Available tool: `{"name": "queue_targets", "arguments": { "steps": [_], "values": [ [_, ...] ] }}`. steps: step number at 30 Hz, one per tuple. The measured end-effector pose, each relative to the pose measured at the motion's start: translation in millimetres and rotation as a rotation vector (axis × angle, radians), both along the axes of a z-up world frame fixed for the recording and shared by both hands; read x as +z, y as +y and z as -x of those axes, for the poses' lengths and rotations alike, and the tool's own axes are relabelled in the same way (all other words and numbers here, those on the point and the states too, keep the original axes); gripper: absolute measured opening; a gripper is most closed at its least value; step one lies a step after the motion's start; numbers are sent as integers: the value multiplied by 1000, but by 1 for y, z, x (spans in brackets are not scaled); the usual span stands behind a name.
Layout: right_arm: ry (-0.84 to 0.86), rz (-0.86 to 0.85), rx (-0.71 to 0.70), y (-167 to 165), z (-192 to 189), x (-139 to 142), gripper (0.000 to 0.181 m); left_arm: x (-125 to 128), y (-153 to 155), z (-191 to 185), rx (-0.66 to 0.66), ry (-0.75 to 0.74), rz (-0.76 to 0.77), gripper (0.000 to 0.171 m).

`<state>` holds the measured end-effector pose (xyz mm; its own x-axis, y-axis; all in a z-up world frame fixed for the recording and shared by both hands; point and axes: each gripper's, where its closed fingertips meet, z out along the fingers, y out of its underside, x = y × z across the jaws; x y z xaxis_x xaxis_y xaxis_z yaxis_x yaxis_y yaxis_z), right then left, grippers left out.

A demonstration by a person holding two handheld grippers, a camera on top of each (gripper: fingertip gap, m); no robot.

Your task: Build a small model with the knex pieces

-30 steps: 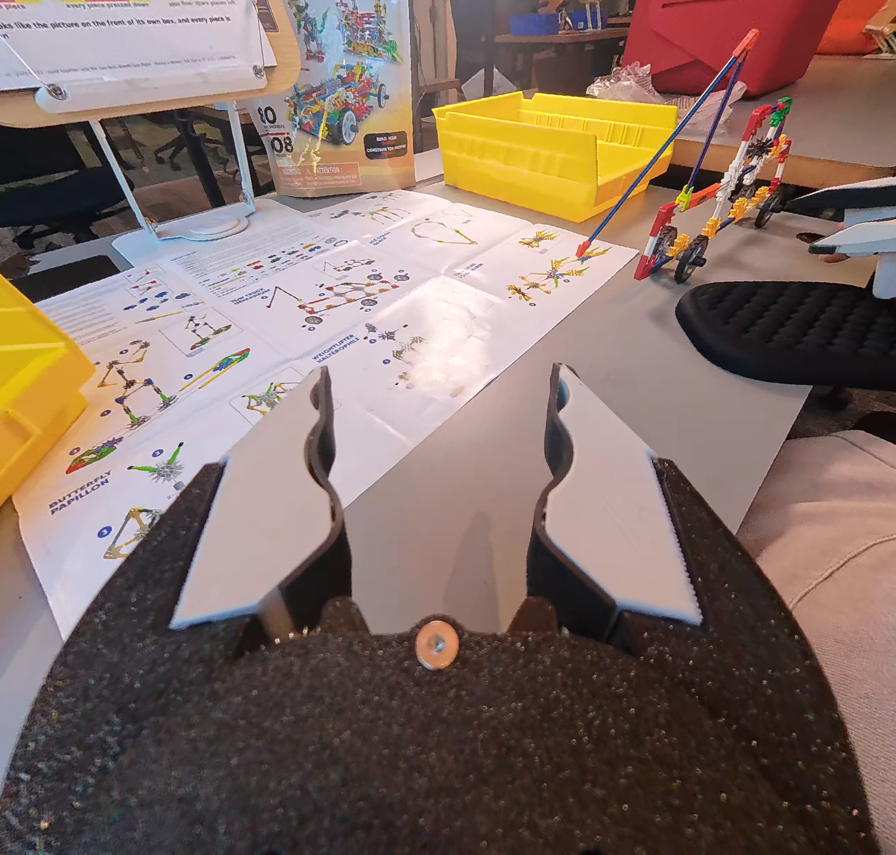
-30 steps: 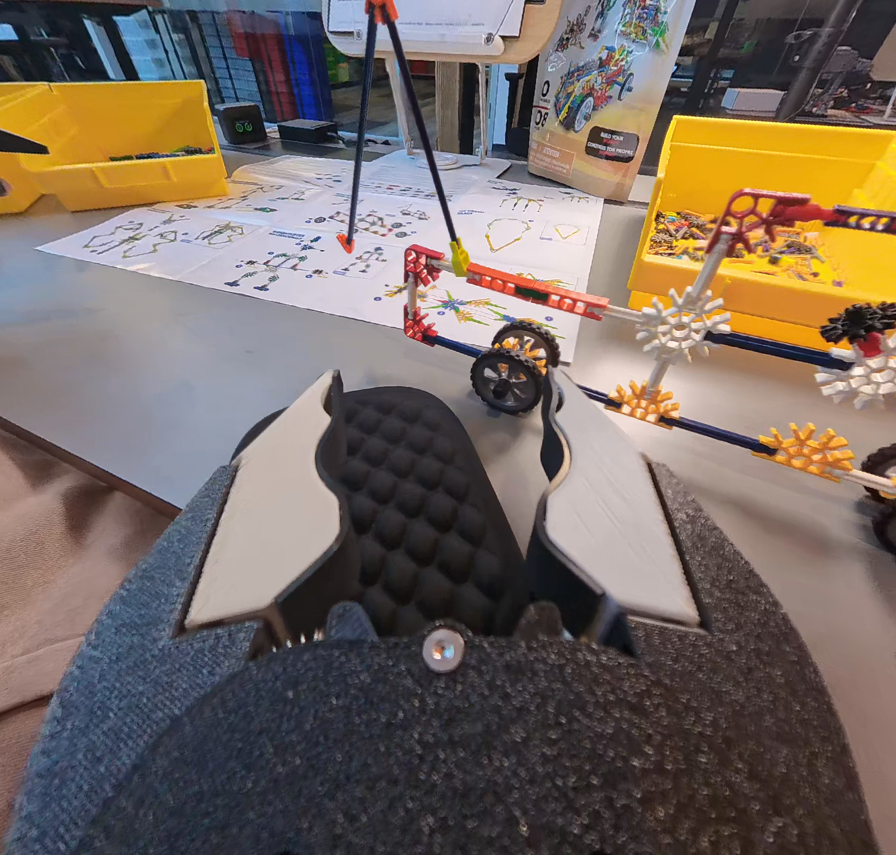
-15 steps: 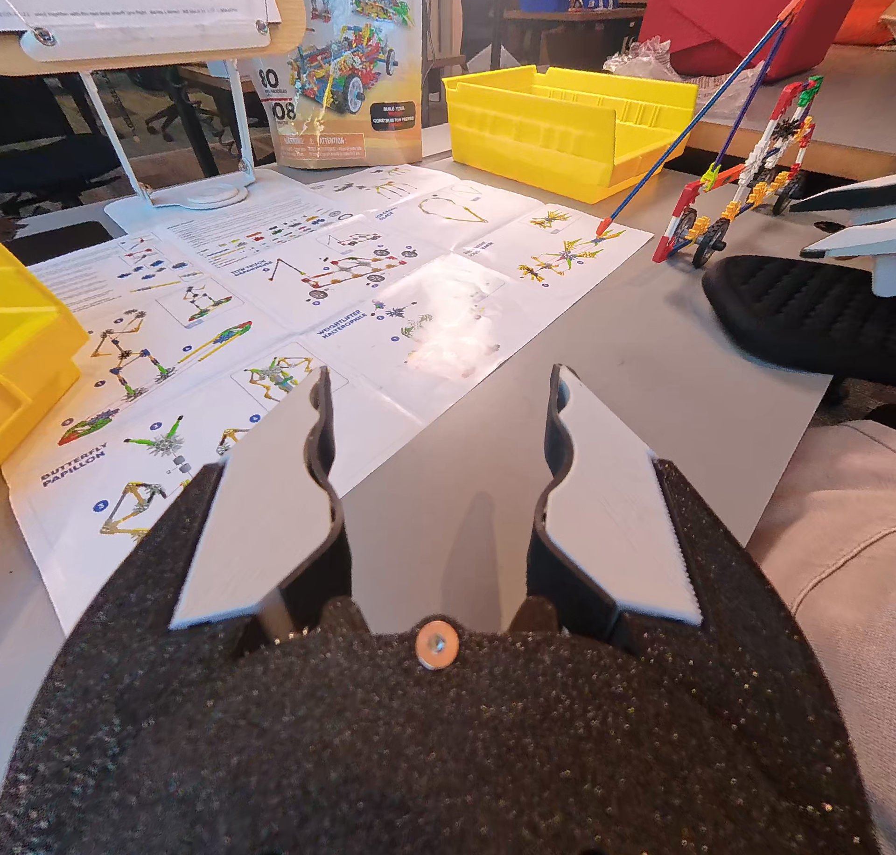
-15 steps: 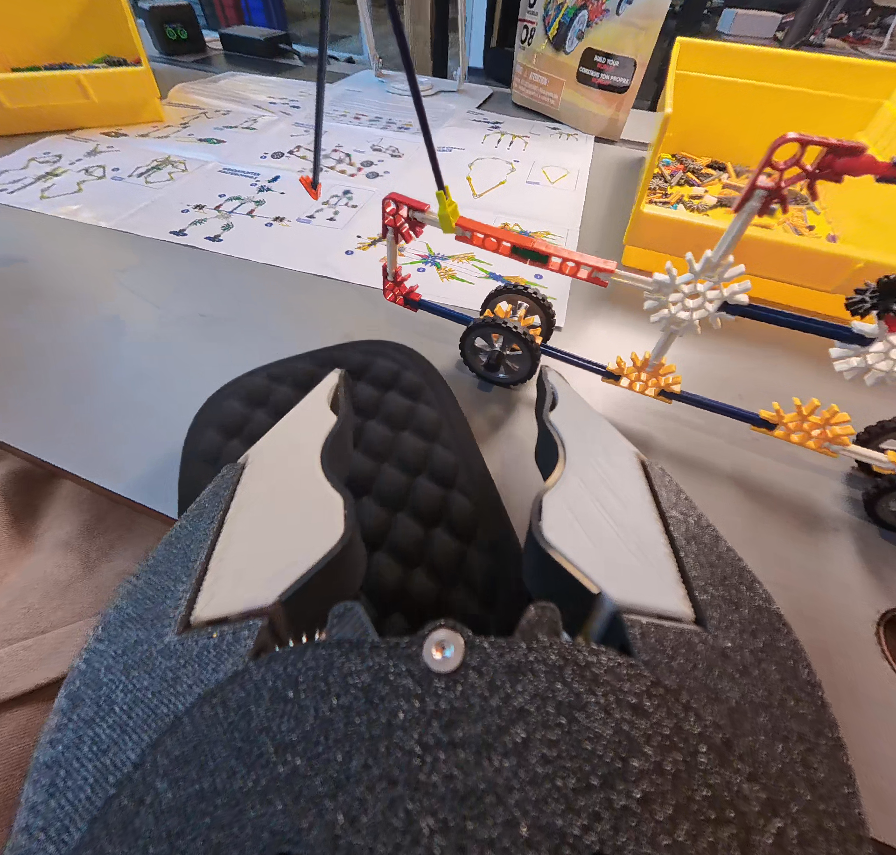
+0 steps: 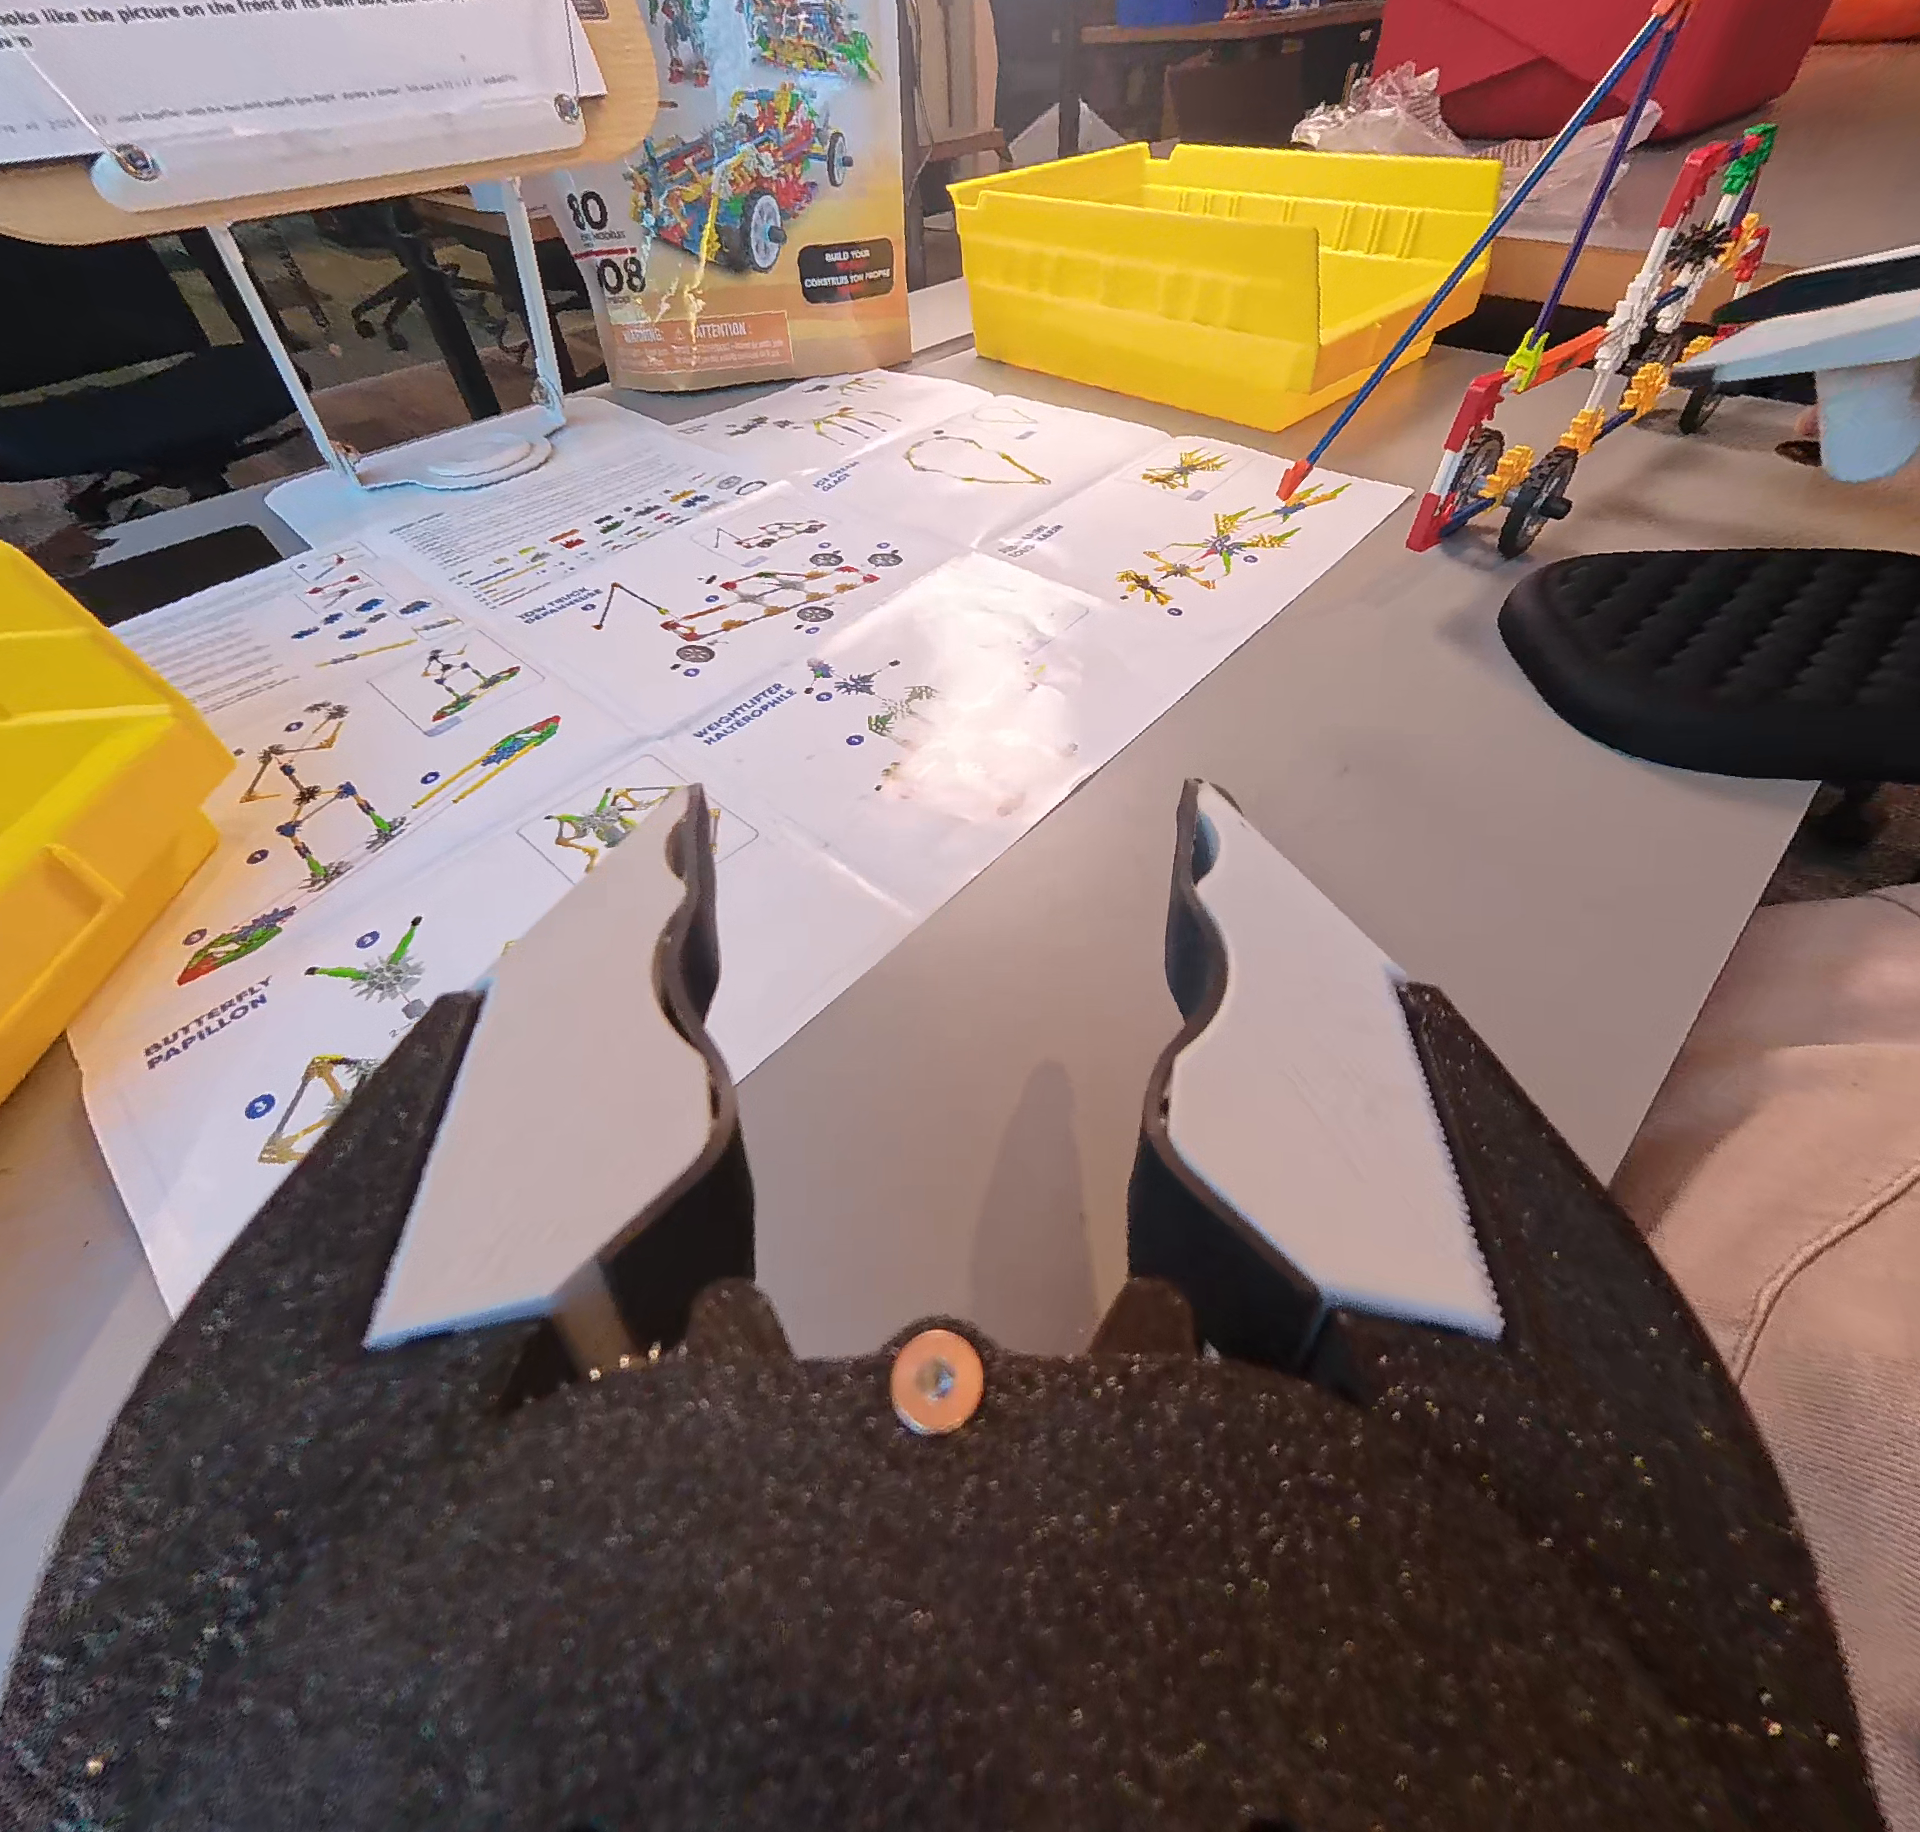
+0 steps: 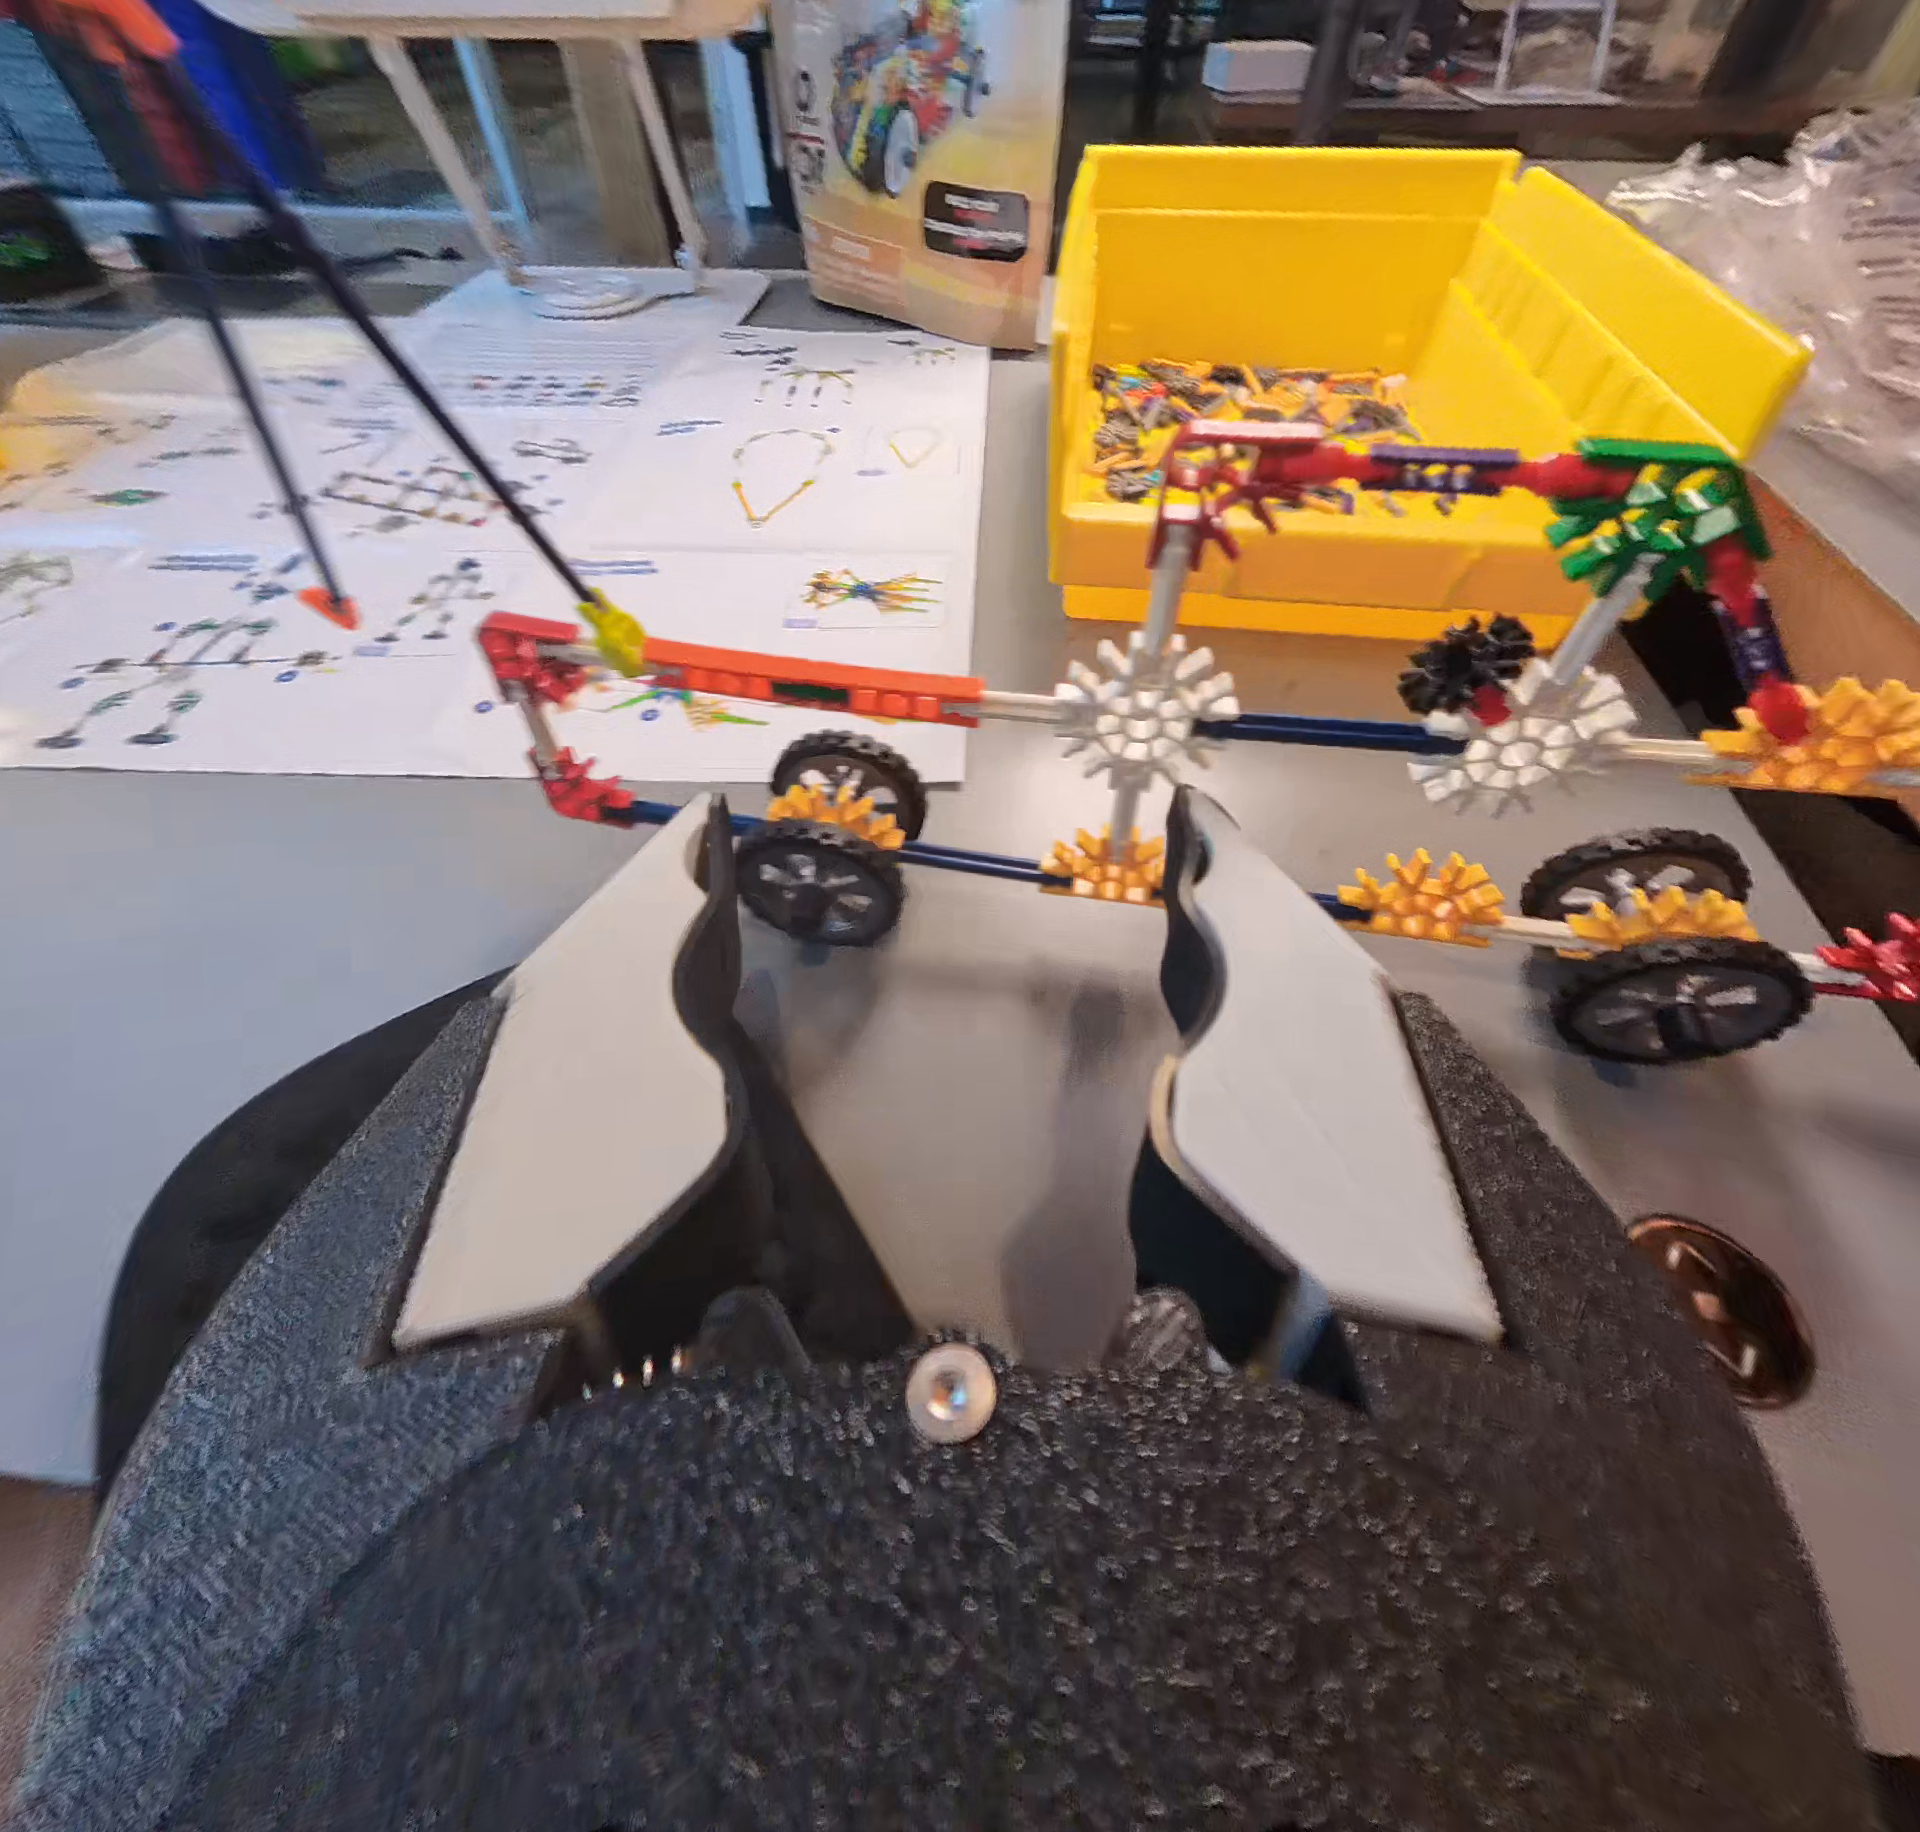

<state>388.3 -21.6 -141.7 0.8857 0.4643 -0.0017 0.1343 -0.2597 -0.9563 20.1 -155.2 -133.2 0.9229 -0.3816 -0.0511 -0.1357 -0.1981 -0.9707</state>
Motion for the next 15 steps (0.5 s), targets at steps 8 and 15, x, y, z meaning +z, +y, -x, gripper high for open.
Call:
{"name": "queue_targets", "arguments": {
  "steps": [8,15],
  "values": [
    [-44,31,-130,39,-19,-7,82,0,4,-11,-32,32,-27,86],
    [-46,32,-2,25,0,-8,50,0,5,-9,-36,1,-8,84]
  ]
}}
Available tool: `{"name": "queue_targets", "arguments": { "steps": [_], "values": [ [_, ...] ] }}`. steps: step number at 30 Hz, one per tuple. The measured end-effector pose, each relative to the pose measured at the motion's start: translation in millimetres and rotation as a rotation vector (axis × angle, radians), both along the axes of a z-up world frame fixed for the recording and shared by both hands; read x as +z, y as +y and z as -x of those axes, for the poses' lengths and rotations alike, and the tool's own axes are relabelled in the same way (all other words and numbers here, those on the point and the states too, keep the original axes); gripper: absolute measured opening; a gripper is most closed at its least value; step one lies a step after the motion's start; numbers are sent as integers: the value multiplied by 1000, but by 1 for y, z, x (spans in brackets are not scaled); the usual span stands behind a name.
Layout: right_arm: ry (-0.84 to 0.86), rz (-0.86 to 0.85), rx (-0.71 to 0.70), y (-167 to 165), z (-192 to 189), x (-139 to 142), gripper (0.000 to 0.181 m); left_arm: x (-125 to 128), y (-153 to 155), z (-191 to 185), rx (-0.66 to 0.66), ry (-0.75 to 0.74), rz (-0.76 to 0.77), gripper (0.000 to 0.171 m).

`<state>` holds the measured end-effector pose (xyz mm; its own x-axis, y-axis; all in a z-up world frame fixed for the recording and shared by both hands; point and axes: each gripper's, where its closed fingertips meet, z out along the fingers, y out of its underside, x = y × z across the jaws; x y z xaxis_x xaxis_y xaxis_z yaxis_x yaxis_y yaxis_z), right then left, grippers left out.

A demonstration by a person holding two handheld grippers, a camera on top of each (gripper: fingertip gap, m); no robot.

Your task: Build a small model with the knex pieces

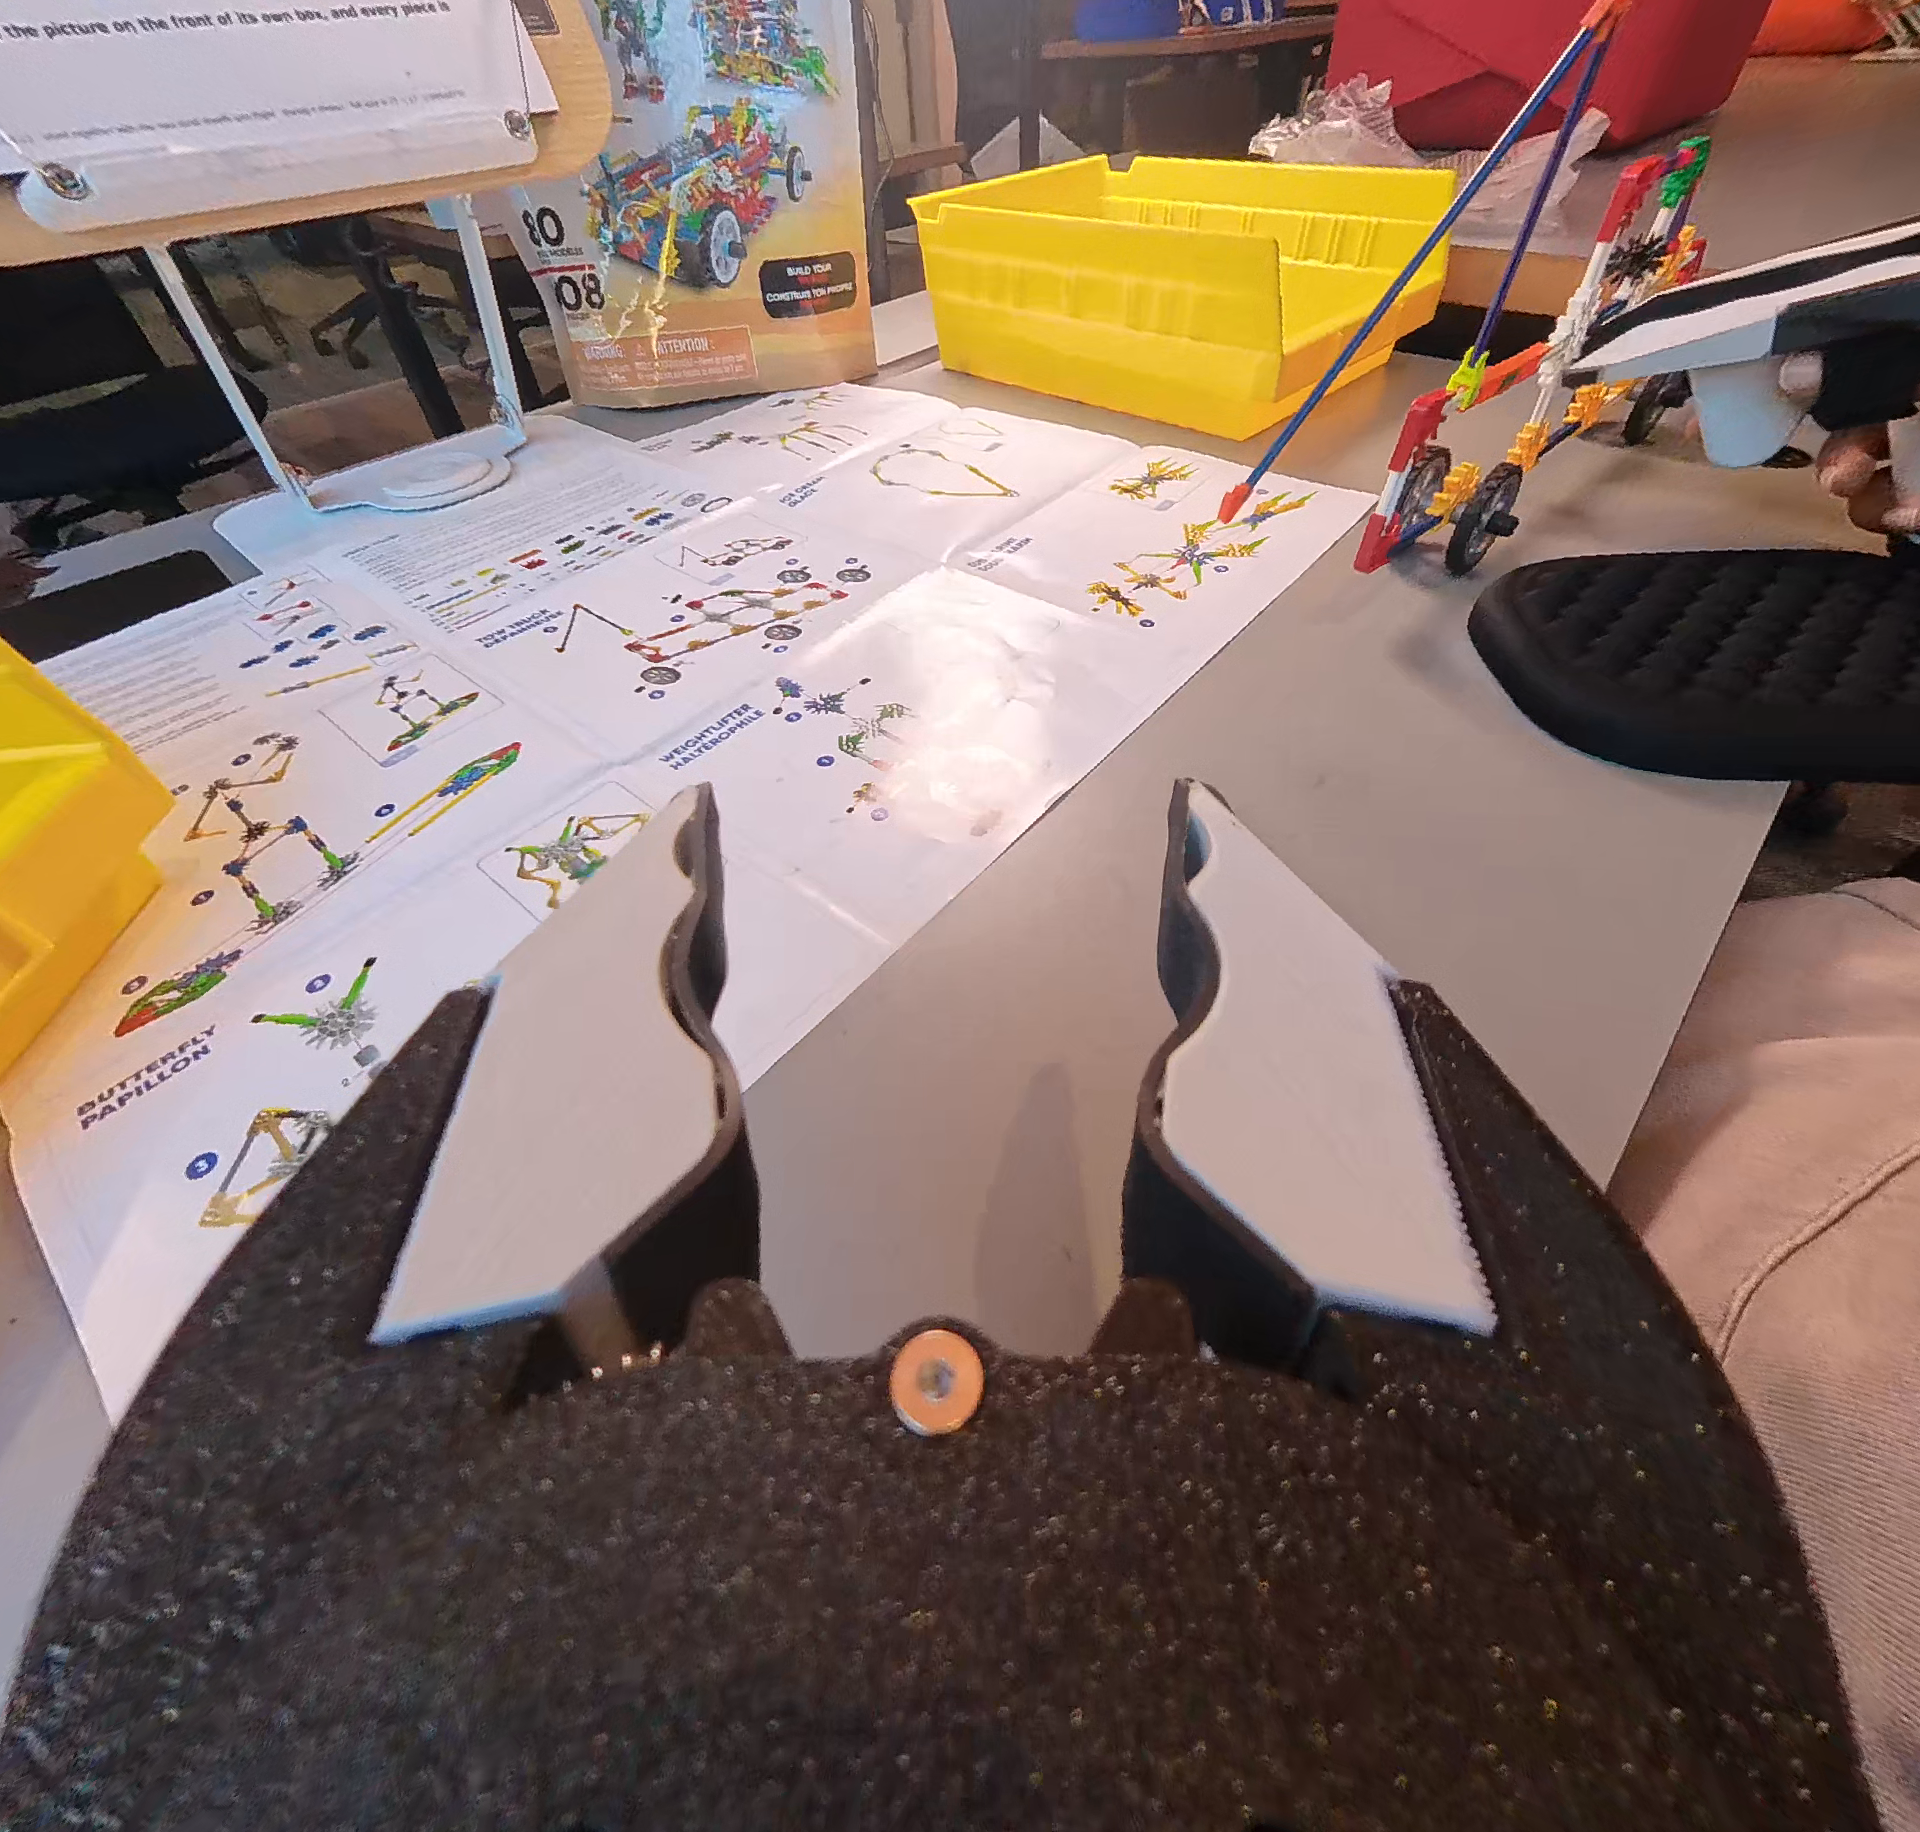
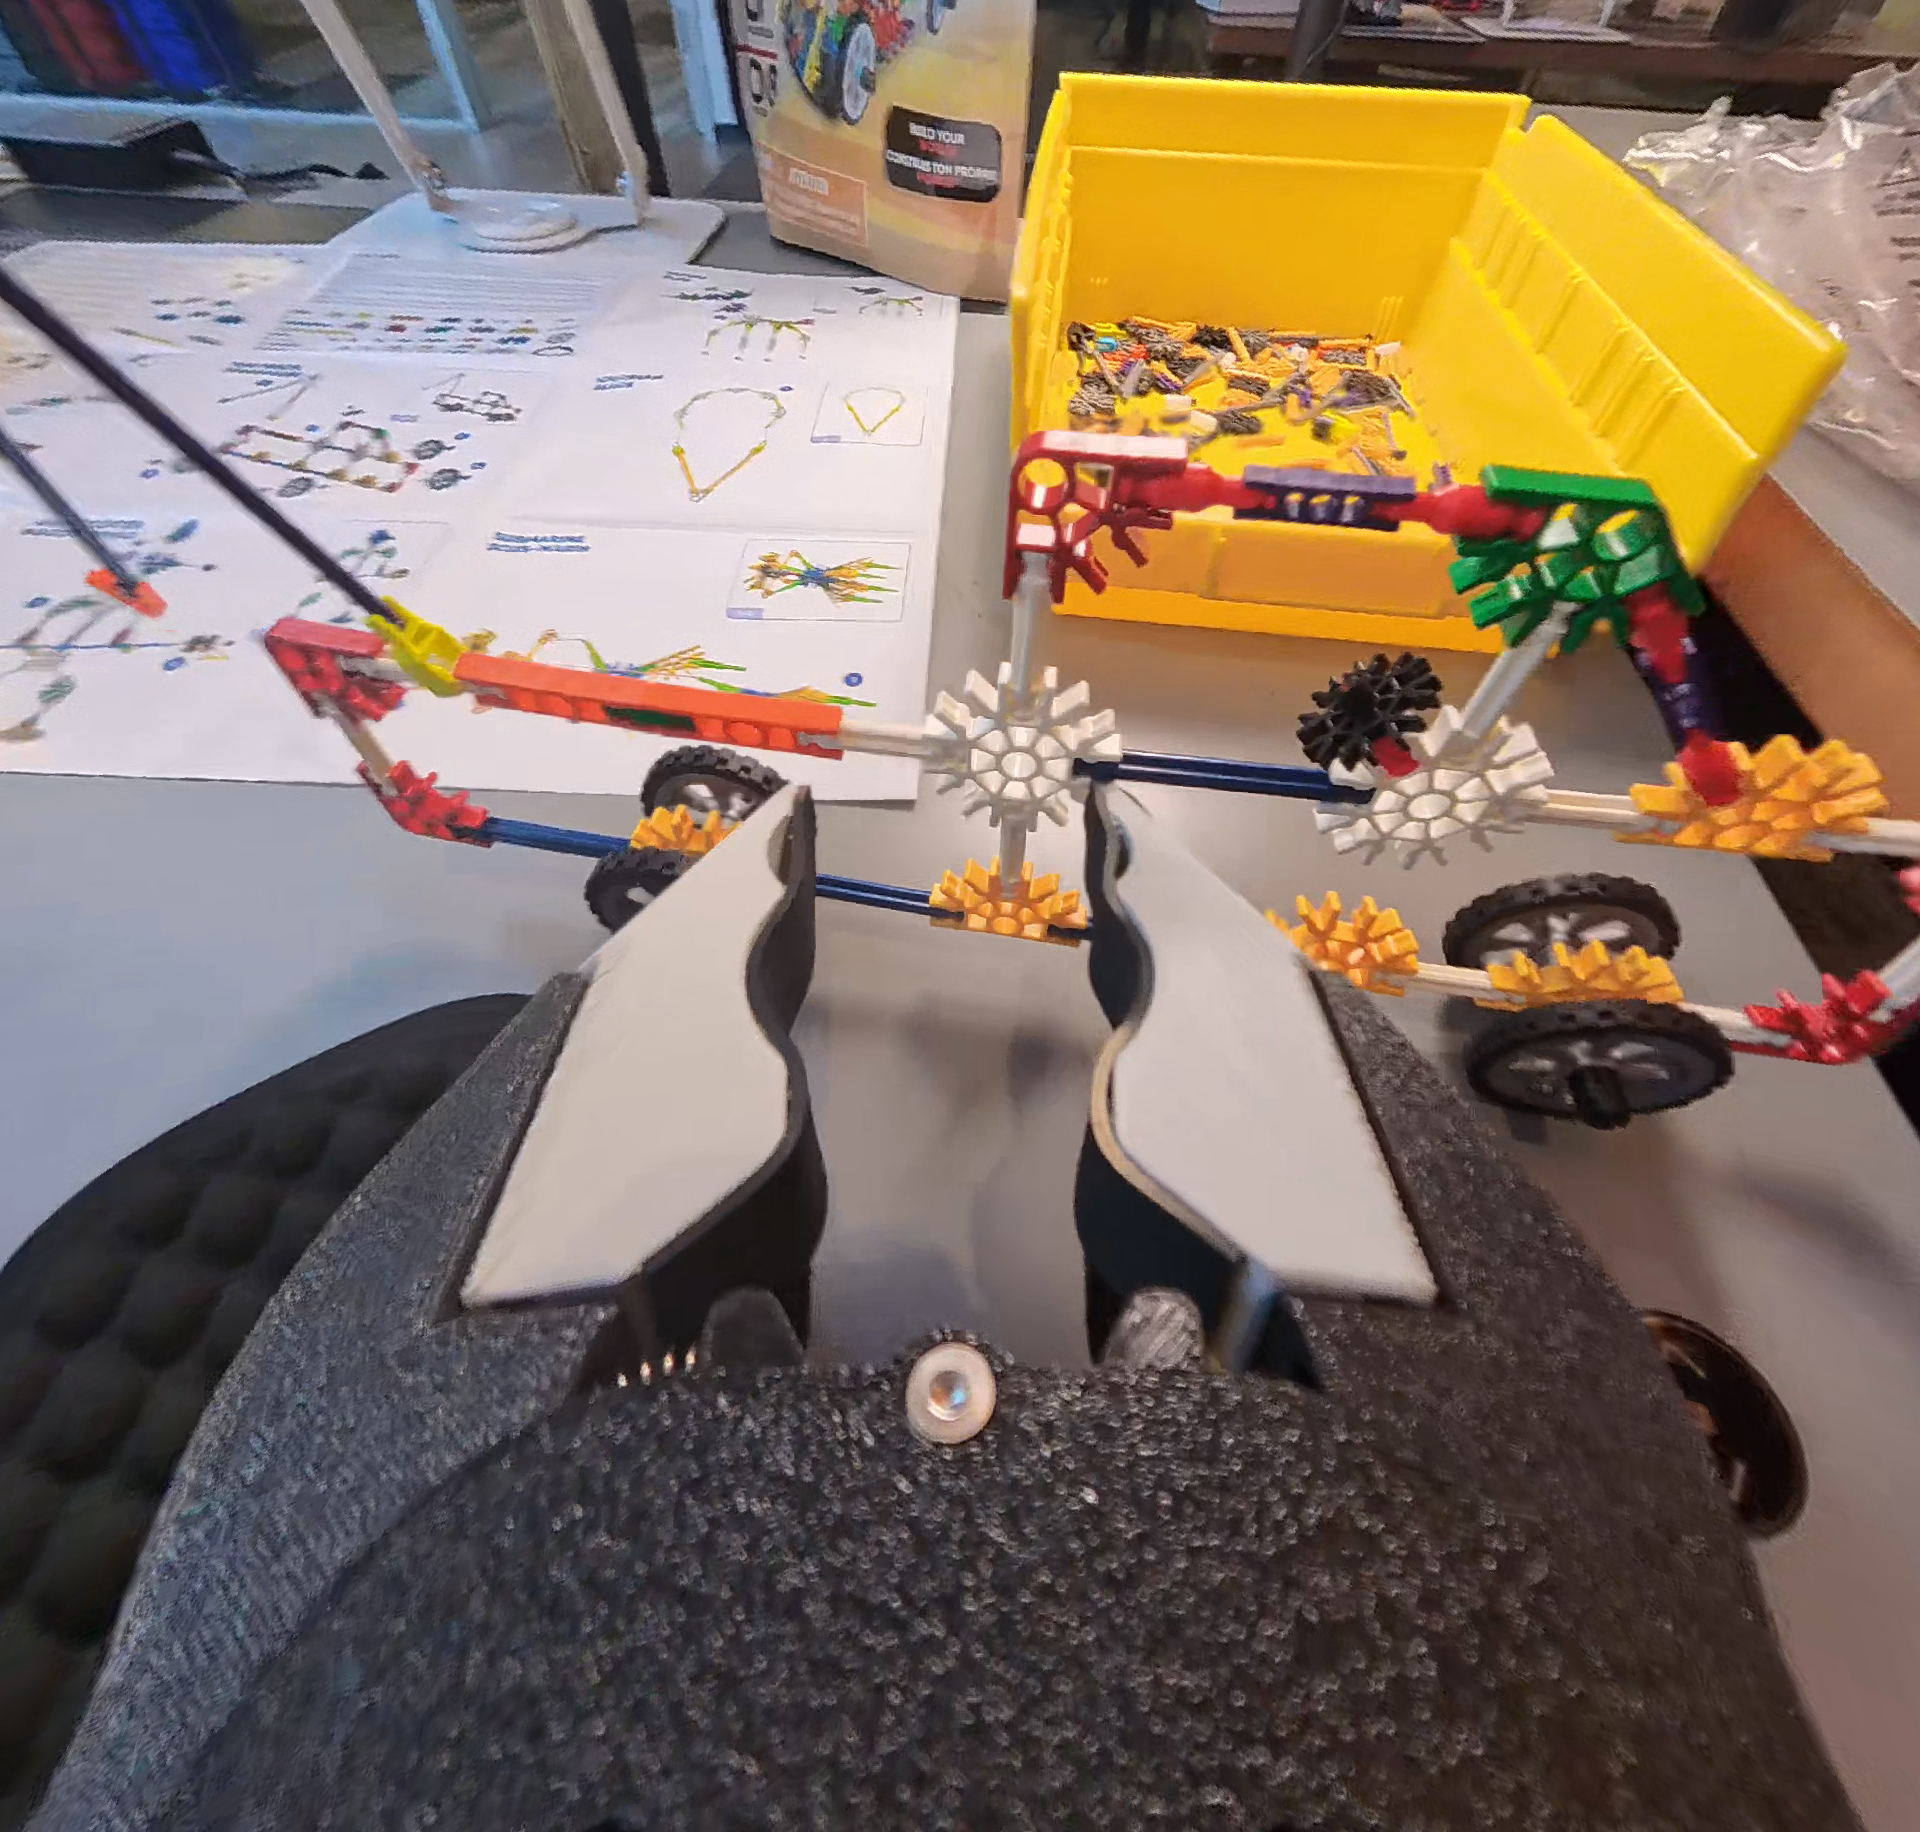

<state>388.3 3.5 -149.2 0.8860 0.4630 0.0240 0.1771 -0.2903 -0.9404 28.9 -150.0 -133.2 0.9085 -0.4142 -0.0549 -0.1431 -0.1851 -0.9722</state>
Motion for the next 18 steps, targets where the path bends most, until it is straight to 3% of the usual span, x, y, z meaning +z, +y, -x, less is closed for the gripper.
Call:
{"name": "queue_targets", "arguments": {
  "steps": [2,4,9,12,15,18],
  "values": [
    [29,-30,128,-16,17,7,36,0,0,-3,-24,-28,21,84],
    [17,-28,231,-35,29,9,35,3,2,-8,-77,-82,65,85],
    [-25,-108,265,-63,28,22,37,33,15,3,-214,-121,211,84],
    [88,-126,273,-82,28,30,36,54,42,39,-141,1,223,78],
    [166,-131,263,-93,25,27,36,71,75,62,-132,30,242,65],
    [196,-135,239,-92,22,26,36,62,120,91,-75,104,268,42]
  ]
}}
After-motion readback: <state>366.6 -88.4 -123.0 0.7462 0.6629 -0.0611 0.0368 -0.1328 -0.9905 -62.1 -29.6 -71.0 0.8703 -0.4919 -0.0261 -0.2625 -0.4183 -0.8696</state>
